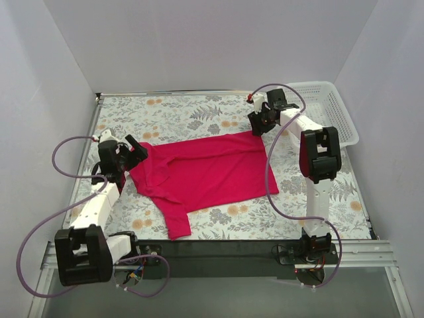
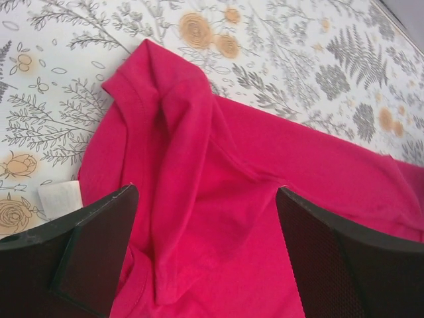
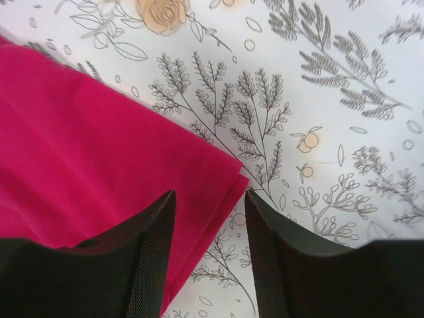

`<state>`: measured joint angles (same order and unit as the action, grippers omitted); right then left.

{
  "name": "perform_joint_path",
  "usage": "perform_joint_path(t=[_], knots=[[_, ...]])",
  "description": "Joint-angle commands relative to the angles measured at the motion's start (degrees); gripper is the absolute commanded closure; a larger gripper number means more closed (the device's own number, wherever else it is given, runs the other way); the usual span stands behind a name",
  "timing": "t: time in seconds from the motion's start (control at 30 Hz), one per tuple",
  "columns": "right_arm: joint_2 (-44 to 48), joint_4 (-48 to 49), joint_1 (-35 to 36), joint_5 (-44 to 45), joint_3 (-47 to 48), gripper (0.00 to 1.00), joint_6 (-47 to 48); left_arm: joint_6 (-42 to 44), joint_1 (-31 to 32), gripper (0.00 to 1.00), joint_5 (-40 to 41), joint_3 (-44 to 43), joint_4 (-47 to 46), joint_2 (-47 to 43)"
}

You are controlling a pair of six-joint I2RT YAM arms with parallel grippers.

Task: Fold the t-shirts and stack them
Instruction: Fold the tshirt

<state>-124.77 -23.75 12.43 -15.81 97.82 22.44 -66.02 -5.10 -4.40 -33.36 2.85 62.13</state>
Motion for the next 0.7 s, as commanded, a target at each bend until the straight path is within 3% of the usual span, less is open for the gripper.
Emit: perform_joint_path(t=[0.0,0.4,0.67], knots=[[0.0,2.0,0.2,4.5,1.5,0.55,-5.6,-5.2,-1.8,0.21,3.7,-3.4,-1.9,4.1],[-4.2,2.5,0.1,2.0,2.9,0.59,-8.2,-4.1,-6.8,0.25,-5.1,-11.0,-7.6,19.7],[-4.6,2.4,-0.1,0.8,3.4,0.66,-8.9,-2.1,-7.6,0.41,-9.9,-17.6,-6.2,30.0]])
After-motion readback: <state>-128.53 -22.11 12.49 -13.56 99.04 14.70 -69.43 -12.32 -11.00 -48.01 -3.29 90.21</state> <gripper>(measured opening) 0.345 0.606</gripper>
